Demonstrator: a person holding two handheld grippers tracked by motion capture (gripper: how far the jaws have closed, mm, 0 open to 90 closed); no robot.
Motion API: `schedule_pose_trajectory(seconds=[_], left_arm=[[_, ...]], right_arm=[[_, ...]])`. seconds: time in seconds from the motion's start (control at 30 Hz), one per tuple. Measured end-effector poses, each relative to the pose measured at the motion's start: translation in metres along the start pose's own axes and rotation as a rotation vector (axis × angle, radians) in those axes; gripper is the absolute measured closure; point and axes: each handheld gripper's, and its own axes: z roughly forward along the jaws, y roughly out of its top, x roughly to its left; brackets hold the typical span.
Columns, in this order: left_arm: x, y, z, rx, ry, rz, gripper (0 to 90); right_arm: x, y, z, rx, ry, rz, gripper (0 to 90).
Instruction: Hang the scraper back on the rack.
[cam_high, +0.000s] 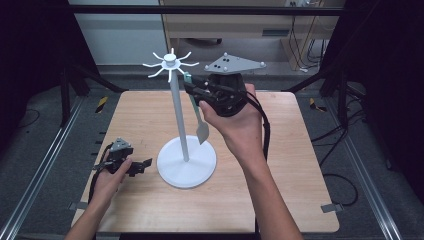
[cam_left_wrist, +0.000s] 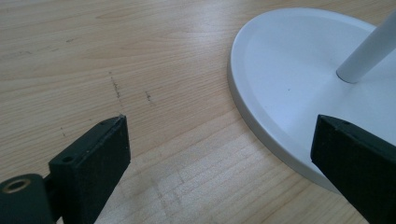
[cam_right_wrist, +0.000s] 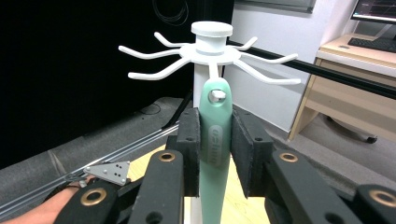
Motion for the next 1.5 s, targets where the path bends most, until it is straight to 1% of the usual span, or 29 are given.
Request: schedule_pose_trajectory(seconds=[0.1, 0.2, 0.43, 0.53, 0.73, 0.93, 1.13, 1.3, 1.5], left_arm=[[0.0, 0.0, 0.0, 0.003, 0.001, 0.001, 4.4], [0.0, 0.0, 0.0, 0.005, 0.001, 0.001, 4.4], [0.0, 0.0, 0.0, 0.005, 0.001, 0.0, 4.4], [0.0, 0.0, 0.001, 0.008, 0.001, 0.002, 4.4], [-0.001, 0.0, 0.001, 0.009, 0.0, 0.003, 4.4], [0.0, -0.001, 0.0, 0.011, 0.0, 0.003, 4.4], [0.0, -0.001, 0.0, 0.012, 0.001, 0.0, 4.4], [0.0, -0.001, 0.001, 0.009, 0.003, 0.0, 4.4], [0.0, -0.001, 0.001, 0.008, 0.001, 0.0, 4.4]], right_arm=[[-0.001, -0.001, -0.001, 0.002, 0.002, 0.001, 69.7], [-0.001, -0.002, -0.002, 0.004, -0.003, 0.005, 67.8], [-0.006, -0.008, -0.012, 0.018, -0.021, 0.0, 68.1], [-0.01, -0.011, -0.018, 0.029, -0.038, -0.001, 68.5], [-0.021, -0.015, -0.028, 0.055, -0.087, 0.014, 69.1], [-0.03, -0.017, -0.031, 0.085, -0.132, 0.012, 67.7], [-0.037, -0.021, -0.034, 0.117, -0.198, 0.01, 61.0], [-0.042, -0.027, -0.036, 0.124, -0.243, 0.016, 54.1], [-0.048, -0.039, -0.036, 0.151, -0.301, 0.012, 43.1]])
